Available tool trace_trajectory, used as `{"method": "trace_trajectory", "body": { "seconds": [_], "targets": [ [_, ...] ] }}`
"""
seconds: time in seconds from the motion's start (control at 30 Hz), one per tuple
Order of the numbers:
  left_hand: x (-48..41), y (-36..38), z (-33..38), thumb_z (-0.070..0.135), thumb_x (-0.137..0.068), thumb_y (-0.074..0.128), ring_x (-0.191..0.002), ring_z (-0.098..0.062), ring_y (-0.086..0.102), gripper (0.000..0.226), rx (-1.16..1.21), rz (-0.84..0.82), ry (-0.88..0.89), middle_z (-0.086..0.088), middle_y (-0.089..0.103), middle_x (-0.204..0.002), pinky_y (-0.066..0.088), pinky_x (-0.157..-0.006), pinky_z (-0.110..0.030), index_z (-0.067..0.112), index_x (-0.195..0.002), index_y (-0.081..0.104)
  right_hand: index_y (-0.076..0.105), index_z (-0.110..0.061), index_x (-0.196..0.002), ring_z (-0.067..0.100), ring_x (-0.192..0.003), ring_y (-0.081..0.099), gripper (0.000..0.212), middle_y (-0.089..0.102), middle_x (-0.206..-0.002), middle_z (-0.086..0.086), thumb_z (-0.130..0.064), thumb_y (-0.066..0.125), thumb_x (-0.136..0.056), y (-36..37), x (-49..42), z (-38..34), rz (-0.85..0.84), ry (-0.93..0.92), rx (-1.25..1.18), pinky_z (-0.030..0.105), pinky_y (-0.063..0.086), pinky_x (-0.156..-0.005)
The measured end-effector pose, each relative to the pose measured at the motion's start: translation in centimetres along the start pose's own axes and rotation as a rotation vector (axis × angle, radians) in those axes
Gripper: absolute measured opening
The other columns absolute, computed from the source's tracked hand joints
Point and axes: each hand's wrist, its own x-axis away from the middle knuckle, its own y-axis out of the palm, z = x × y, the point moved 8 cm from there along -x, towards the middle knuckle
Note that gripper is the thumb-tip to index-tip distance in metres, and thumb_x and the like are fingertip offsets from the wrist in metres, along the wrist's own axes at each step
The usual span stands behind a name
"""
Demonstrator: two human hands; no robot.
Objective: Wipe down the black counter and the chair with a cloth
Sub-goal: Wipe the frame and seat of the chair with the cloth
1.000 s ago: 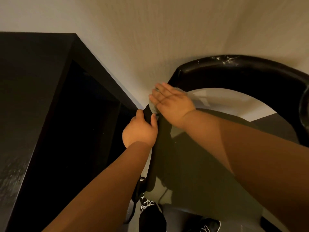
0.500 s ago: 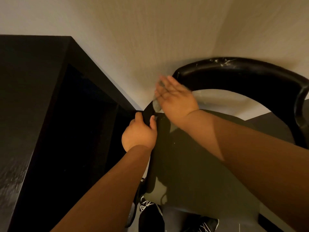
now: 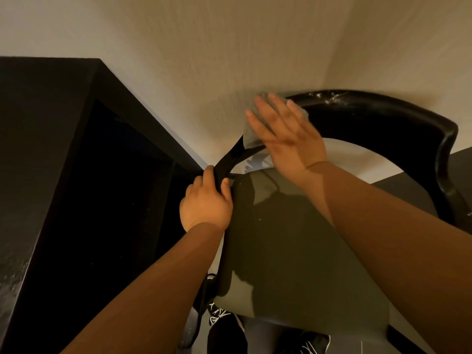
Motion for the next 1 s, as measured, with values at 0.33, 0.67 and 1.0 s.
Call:
{"method": "trace_trajectory", "body": {
  "seconds": [0.33,0.67,1.0],
  "targets": [
    [0.0,0.0,0.0,0.055,-0.105,0.032,-0.096,-0.027,0.065,0.055,0.016,-0.005,-0.002,-0.006,0.067,-0.121,0.057,-0.070,-0.045,0.025,-0.150,0.040,0.009,-0.012,-0.166,0.035,-0.160,-0.002,0.072,0.013,-0.173,0.013,-0.047,0.030,-0.106,1.2,-0.6,-2.7,-0.083,0.118,-0.151,0.048,-0.009,-0.127],
    [-0.1,0.1,-0.1,0.058,-0.105,0.028,-0.101,-0.027,0.065,0.058,0.028,0.002,0.013,-0.005,0.066,-0.126,0.058,-0.071,-0.045,0.026,-0.153,0.038,0.003,-0.008,-0.165,0.033,-0.160,0.003,0.081,0.005,-0.174,0.013,-0.035,0.051,-0.106,1.8,2.8,2.7,0.019,0.342,-0.147,0.046,0.002,-0.130],
    [0.0,-0.1,0.1,0.059,-0.106,0.028,-0.103,-0.027,0.066,0.058,0.050,0.006,0.015,-0.005,0.067,-0.126,0.058,-0.073,-0.046,0.026,-0.152,0.037,-0.013,-0.012,-0.162,0.029,-0.159,-0.013,0.079,-0.008,-0.174,0.012,-0.041,0.037,-0.108,1.5,1.6,0.9,-0.082,0.335,-0.247,0.042,-0.011,-0.127]
  ]
}}
